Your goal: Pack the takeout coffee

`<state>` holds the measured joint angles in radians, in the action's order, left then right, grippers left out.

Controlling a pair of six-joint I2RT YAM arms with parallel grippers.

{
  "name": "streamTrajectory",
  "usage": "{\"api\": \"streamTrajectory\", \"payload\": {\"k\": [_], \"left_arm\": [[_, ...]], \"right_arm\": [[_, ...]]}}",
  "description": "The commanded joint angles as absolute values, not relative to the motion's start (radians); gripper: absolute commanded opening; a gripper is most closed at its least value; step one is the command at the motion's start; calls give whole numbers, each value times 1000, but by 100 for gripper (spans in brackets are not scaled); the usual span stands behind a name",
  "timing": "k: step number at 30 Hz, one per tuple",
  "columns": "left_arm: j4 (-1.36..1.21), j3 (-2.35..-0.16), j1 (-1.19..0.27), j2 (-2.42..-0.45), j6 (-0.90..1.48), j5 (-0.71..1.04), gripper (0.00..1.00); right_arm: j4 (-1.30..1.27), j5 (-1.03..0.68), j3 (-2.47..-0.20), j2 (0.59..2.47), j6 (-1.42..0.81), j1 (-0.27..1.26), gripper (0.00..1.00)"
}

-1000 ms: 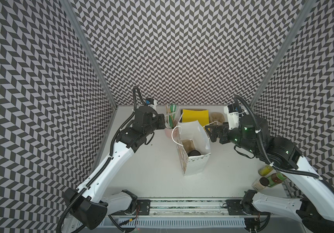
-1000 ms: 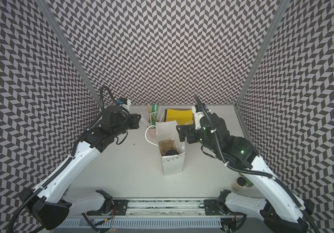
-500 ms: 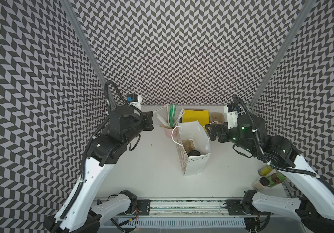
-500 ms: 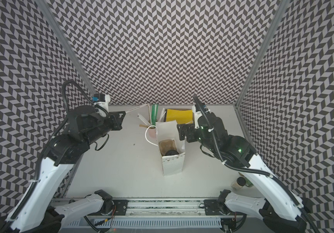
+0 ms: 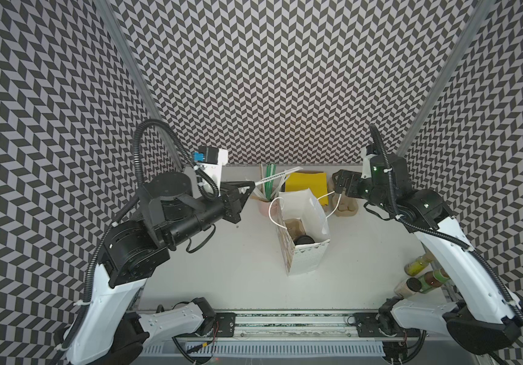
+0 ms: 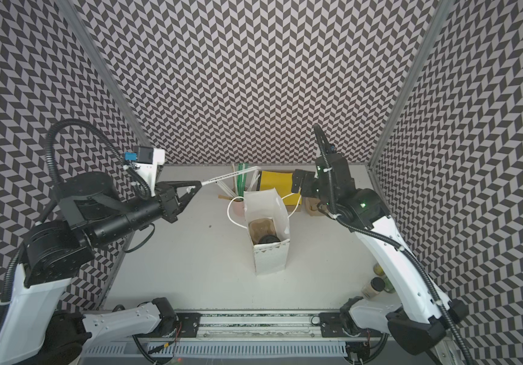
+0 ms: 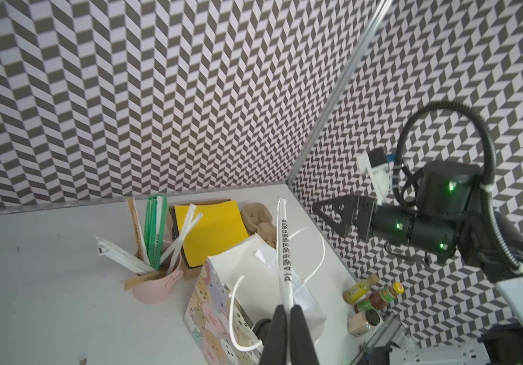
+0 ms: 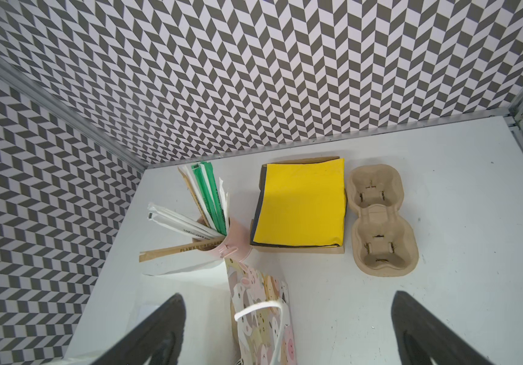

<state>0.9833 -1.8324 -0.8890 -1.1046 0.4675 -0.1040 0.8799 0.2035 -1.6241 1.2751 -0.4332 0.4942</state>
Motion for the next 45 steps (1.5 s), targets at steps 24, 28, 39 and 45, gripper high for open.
{"api": "streamTrajectory", "payload": {"k": [24,28,39,45], "left_arm": [[1023,-1590,-1107,-1390,413,-452,11],[982,-1578,-1074,-1375,397,-431,32],[941,-1726,-1043,-1289,297,-452,78],[812,-1608,-1043,-1124,266,-455,89]], "right_arm": [[692,-84,-1526,1452,-490,281,99],[644,-105,-1524,1507,-509,279,100],[611,-141,-1634,1787,-506,279,97],[750,-186,-1870,2027,-489,281,94]]}}
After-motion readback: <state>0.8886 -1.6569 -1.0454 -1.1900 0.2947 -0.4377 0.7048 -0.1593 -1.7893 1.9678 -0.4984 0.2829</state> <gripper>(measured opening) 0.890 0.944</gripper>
